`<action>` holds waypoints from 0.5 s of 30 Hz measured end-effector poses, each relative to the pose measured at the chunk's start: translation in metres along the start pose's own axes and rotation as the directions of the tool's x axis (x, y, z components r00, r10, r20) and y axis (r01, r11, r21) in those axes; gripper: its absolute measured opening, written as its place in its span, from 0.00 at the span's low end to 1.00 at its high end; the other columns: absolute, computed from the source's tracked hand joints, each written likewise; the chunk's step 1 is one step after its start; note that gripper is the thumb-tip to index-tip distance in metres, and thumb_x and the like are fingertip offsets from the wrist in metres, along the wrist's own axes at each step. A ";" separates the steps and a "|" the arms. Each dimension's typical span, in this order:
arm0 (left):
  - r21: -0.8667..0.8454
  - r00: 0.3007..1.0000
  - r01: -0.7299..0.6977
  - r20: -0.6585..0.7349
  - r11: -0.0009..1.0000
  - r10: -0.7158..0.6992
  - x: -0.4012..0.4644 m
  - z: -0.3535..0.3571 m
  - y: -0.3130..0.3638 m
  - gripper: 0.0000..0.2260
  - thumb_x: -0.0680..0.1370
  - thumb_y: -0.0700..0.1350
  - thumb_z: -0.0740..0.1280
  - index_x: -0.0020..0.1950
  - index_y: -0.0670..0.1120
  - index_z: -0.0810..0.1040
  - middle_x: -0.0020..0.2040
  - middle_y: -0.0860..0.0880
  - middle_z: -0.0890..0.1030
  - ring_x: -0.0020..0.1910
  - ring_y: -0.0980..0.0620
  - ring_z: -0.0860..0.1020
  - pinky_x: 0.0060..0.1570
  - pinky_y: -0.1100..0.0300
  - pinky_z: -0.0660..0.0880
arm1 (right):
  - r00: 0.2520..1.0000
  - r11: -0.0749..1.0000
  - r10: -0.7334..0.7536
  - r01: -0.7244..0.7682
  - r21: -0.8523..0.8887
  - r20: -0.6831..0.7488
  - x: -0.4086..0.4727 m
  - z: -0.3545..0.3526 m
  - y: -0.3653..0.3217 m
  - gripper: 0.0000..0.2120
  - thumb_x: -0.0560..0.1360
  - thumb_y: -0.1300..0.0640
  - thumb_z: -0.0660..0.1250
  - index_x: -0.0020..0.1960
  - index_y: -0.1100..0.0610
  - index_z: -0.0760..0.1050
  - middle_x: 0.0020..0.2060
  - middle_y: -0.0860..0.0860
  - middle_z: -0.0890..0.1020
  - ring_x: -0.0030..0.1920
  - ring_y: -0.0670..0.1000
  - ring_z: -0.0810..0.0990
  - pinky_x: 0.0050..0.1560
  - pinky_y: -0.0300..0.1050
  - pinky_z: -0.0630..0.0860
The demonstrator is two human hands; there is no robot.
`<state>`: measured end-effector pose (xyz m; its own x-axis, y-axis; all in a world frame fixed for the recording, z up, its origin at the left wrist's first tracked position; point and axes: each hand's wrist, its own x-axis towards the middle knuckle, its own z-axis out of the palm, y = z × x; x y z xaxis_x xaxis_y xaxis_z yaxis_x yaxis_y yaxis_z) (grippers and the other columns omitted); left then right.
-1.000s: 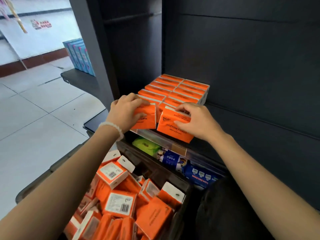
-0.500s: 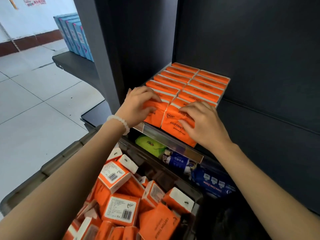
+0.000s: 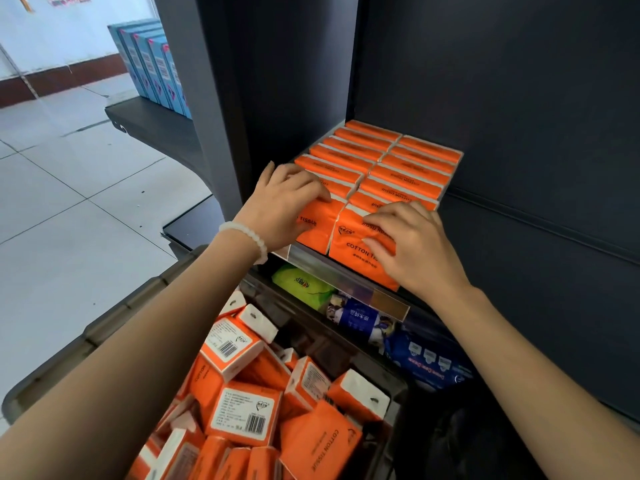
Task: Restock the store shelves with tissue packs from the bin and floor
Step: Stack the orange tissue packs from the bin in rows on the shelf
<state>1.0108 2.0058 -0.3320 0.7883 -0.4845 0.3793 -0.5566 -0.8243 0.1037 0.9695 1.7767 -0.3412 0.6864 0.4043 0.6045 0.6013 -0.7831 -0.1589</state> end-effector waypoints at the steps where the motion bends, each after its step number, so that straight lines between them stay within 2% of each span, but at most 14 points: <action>1: 0.051 0.999 -0.033 -0.027 0.998 0.035 -0.001 0.000 0.001 0.25 0.65 0.41 0.77 0.60 0.48 0.75 0.60 0.47 0.76 0.65 0.40 0.68 0.64 0.36 0.60 | 1.000 1.000 -0.001 0.001 -0.002 0.004 0.000 0.000 0.000 0.14 0.69 0.58 0.73 0.54 0.59 0.80 0.46 0.54 0.81 0.48 0.58 0.78 0.47 0.57 0.73; 3: 0.087 0.995 -0.065 -0.075 0.994 0.072 -0.003 0.001 0.001 0.25 0.64 0.41 0.77 0.59 0.49 0.75 0.59 0.47 0.77 0.61 0.41 0.71 0.58 0.40 0.67 | 1.000 1.000 -0.003 0.003 0.003 0.012 0.000 0.000 -0.001 0.14 0.69 0.58 0.73 0.54 0.59 0.80 0.46 0.54 0.81 0.48 0.59 0.78 0.47 0.57 0.74; 5: 0.070 0.992 -0.074 -0.096 0.995 0.081 -0.004 0.002 0.001 0.26 0.64 0.41 0.77 0.59 0.49 0.74 0.58 0.47 0.77 0.60 0.41 0.72 0.55 0.42 0.70 | 1.000 1.000 -0.007 0.007 0.005 0.014 -0.001 -0.001 -0.001 0.14 0.69 0.58 0.73 0.54 0.59 0.80 0.47 0.55 0.81 0.48 0.58 0.78 0.48 0.58 0.74; 8: 0.035 0.991 -0.097 -0.094 0.995 0.100 -0.005 0.007 -0.001 0.27 0.64 0.41 0.77 0.59 0.49 0.72 0.57 0.45 0.77 0.58 0.39 0.73 0.55 0.41 0.73 | 1.000 1.000 -0.011 0.011 -0.002 -0.006 -0.002 -0.002 0.000 0.14 0.69 0.58 0.74 0.54 0.59 0.80 0.47 0.54 0.81 0.48 0.58 0.78 0.48 0.57 0.73; 13: 0.031 0.993 -0.056 -0.105 0.998 0.059 -0.011 0.009 -0.003 0.24 0.64 0.39 0.78 0.58 0.43 0.76 0.58 0.42 0.78 0.55 0.39 0.76 0.56 0.46 0.73 | 1.000 0.998 -0.012 0.011 -0.055 -0.023 -0.003 0.004 -0.003 0.14 0.69 0.58 0.74 0.53 0.59 0.80 0.48 0.54 0.80 0.49 0.57 0.78 0.46 0.55 0.72; 15: 0.050 0.993 -0.052 -0.099 0.997 0.057 -0.013 0.009 -0.002 0.24 0.64 0.39 0.78 0.58 0.43 0.77 0.58 0.41 0.78 0.55 0.38 0.77 0.56 0.45 0.73 | 1.000 0.998 0.001 -0.002 -0.063 -0.027 -0.003 0.007 -0.005 0.14 0.69 0.59 0.74 0.54 0.59 0.80 0.49 0.55 0.80 0.49 0.57 0.78 0.47 0.55 0.72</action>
<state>1.0041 2.0111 -0.3451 0.7254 -0.4997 0.4734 -0.5833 -0.8114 0.0374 0.9667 1.7828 -0.3478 0.6753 0.3908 0.6255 0.5727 -0.8122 -0.1109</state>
